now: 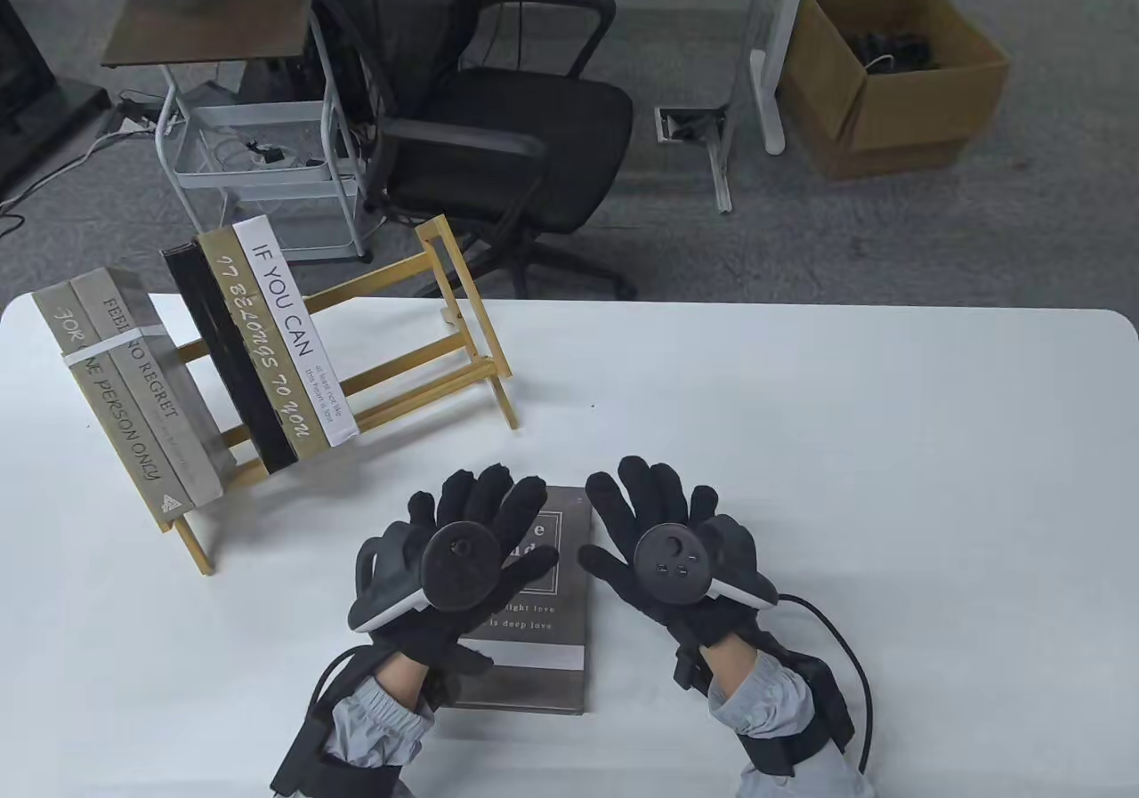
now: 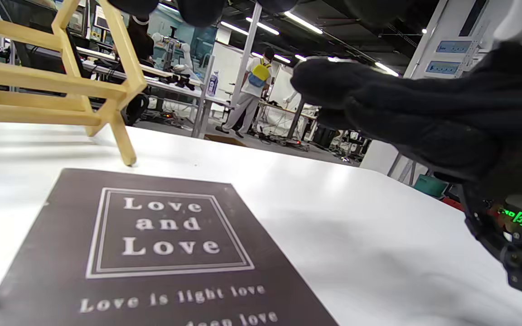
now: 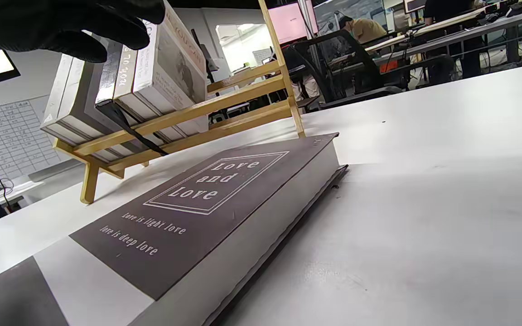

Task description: Push a thick book into a tightly packed book rack slot

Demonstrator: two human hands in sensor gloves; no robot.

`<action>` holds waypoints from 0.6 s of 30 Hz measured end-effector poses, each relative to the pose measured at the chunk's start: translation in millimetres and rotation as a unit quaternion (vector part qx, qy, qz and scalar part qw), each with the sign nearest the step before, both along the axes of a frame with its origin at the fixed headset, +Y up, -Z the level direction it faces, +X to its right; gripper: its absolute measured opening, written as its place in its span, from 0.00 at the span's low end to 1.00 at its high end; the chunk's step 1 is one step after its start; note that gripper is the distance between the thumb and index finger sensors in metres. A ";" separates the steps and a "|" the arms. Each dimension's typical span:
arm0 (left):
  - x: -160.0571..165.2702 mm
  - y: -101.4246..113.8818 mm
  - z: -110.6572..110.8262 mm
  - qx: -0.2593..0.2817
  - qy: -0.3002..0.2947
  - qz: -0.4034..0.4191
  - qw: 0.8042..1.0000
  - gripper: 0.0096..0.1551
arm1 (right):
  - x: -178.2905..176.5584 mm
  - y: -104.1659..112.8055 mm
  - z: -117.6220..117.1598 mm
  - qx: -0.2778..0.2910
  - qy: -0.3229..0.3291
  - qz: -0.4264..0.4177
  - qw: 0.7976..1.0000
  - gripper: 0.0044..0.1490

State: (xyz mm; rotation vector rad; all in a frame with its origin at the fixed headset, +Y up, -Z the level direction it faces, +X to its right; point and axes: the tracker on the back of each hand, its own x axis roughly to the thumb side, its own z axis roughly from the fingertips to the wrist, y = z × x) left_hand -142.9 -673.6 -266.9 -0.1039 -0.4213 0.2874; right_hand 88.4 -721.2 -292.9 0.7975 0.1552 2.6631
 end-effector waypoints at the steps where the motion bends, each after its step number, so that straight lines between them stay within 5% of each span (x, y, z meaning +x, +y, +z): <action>1: -0.2 0.0 0.0 0.001 0.000 0.001 1.000 0.43 | -0.2 0.0 0.1 0.000 0.000 0.001 1.000 0.50; 15: -1.8 -2.6 -3.1 -0.006 0.011 -0.001 1.000 0.42 | 0.6 2.4 0.3 0.005 0.000 -0.004 1.000 0.50; 18: -5.9 -7.8 -12.6 -0.014 0.064 -0.018 0.998 0.42 | 2.6 4.5 -0.2 0.005 -0.003 -0.010 1.000 0.50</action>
